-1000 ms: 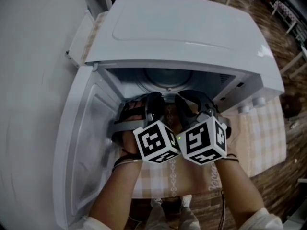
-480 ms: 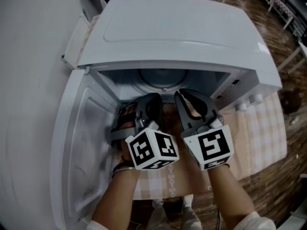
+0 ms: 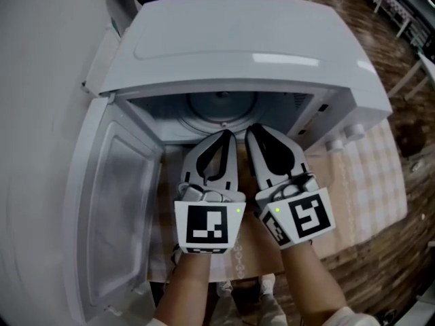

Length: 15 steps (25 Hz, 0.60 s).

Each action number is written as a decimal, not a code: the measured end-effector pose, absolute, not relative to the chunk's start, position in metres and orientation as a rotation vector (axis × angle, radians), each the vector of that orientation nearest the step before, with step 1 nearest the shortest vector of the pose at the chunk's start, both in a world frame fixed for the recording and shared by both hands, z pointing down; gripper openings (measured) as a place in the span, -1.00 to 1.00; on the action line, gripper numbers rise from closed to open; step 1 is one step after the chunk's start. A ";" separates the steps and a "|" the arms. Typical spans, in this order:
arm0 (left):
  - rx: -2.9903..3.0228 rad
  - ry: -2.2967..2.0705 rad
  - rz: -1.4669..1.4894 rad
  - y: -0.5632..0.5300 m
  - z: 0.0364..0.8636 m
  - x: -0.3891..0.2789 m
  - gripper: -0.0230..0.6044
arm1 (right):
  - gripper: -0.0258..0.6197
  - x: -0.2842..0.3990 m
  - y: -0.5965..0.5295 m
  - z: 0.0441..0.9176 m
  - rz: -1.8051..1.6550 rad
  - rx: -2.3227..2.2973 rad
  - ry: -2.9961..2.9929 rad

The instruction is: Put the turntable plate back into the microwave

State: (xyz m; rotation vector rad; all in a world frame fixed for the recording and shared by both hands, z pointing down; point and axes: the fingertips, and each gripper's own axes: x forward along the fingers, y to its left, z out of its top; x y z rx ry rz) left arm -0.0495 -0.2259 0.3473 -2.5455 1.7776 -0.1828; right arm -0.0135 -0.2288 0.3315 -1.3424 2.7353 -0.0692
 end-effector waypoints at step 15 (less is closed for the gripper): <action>-2.610 1.607 0.251 -0.155 0.298 -0.019 -0.92 | -0.76 0.005 -0.169 0.291 0.047 -1.224 2.646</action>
